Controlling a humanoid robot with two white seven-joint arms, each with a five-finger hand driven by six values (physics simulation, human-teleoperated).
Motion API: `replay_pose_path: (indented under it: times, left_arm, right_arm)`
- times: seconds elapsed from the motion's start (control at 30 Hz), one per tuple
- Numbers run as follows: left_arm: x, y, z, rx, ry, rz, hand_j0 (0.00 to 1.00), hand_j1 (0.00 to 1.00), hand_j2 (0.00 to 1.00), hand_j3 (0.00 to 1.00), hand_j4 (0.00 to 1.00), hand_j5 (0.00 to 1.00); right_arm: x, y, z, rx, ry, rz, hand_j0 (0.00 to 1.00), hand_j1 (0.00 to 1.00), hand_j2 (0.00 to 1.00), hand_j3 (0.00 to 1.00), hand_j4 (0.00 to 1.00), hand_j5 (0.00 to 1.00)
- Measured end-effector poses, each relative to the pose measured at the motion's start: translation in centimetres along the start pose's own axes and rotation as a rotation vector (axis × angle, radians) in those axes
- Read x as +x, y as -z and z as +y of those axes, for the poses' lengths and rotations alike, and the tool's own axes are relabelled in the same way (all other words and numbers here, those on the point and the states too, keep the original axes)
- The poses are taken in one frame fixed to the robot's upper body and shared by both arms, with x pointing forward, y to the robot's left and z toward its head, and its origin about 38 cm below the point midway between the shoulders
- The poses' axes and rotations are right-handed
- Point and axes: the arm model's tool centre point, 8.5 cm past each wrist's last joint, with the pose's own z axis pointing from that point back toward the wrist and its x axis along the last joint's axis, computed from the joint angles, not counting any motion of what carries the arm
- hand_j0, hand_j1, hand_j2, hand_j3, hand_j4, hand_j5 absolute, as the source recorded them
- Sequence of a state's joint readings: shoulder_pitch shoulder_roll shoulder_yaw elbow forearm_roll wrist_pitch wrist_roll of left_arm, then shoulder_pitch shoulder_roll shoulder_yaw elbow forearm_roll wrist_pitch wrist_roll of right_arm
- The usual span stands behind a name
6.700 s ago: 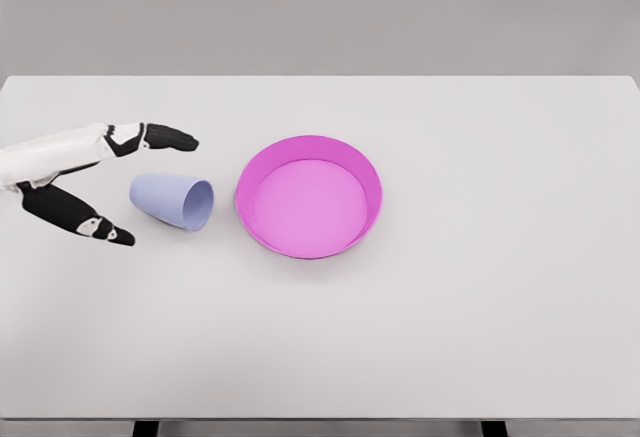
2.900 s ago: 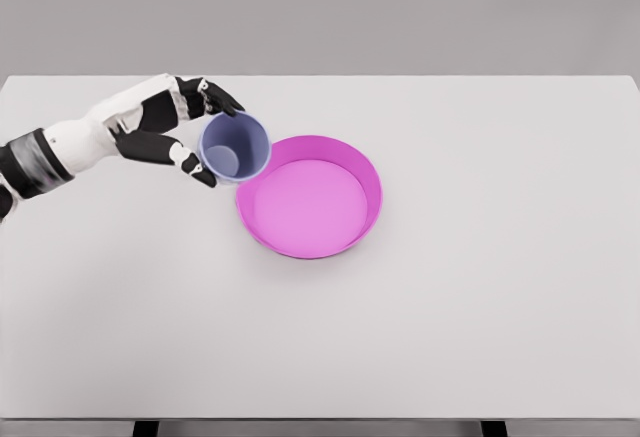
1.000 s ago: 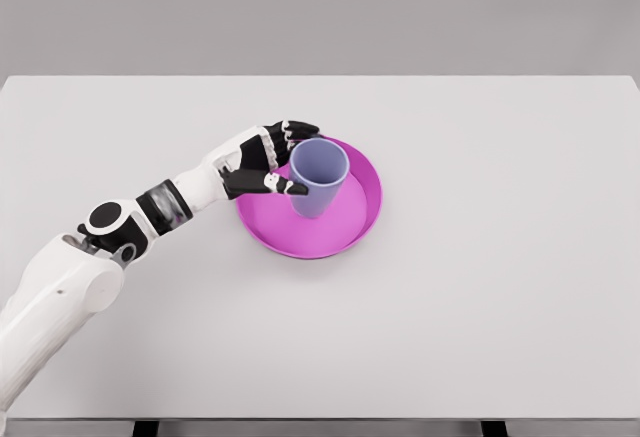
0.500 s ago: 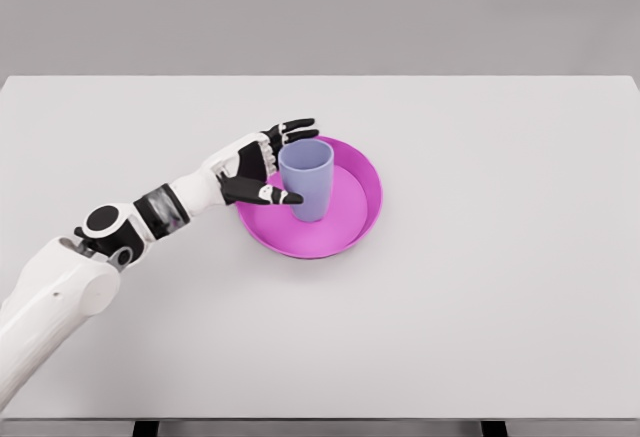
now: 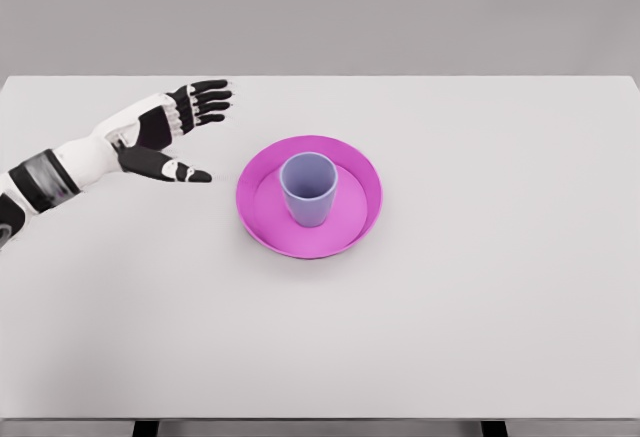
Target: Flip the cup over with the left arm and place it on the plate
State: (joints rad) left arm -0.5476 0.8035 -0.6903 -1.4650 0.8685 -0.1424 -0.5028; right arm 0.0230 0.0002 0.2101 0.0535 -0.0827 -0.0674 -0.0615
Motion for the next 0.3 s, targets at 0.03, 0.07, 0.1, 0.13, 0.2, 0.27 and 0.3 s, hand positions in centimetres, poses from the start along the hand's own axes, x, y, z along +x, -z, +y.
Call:
replay_pose_path:
  times: [0.03,0.07,0.1,0.13,0.2,0.27,0.3]
  left_arm:
    - [0.8,-0.8,-0.1,-0.038,0.053,0.017,1.00,1.00,1.00,1.00,1.00,1.00]
    - [1.3,-1.5,-0.1,-0.069,0.100,0.039,1.00,1.00,1.00,1.00,1.00,1.00]
    - [1.6,-2.1,-0.2,-0.092,0.134,0.055,1.00,1.00,1.00,1.00,1.00,1.00]
    - [1.9,-2.6,-0.3,-0.108,0.161,0.063,1.00,1.00,1.00,1.00,1.00,1.00]
    - [2.5,-3.2,-0.3,-0.129,0.206,0.058,1.00,1.00,1.00,1.00,1.00,1.00]
    - [2.9,-4.0,0.0,-0.132,0.236,0.066,1.00,1.00,1.00,1.00,1.00,1.00]
    - [2.9,-4.3,0.1,-0.132,0.241,0.070,1.00,1.00,1.00,1.00,1.00,1.00]
  right_arm:
    - [0.0,0.0,0.0,0.000,0.000,0.000,1.00,1.00,1.00,1.00,1.00,1.00]
    - [0.0,0.0,0.0,0.000,0.000,0.000,1.00,1.00,1.00,1.00,1.00,1.00]
    - [0.0,0.0,0.0,0.000,0.000,0.000,1.00,1.00,1.00,1.00,1.00,1.00]
    - [0.0,0.0,0.0,0.000,0.000,0.000,1.00,1.00,1.00,1.00,1.00,1.00]
    - [0.0,0.0,0.0,0.000,0.000,0.000,1.00,1.00,1.00,1.00,1.00,1.00]
    - [0.0,0.0,0.0,0.000,0.000,0.000,1.00,1.00,1.00,1.00,1.00,1.00]
    - [0.0,0.0,0.0,0.000,0.000,0.000,1.00,1.00,1.00,1.00,1.00,1.00]
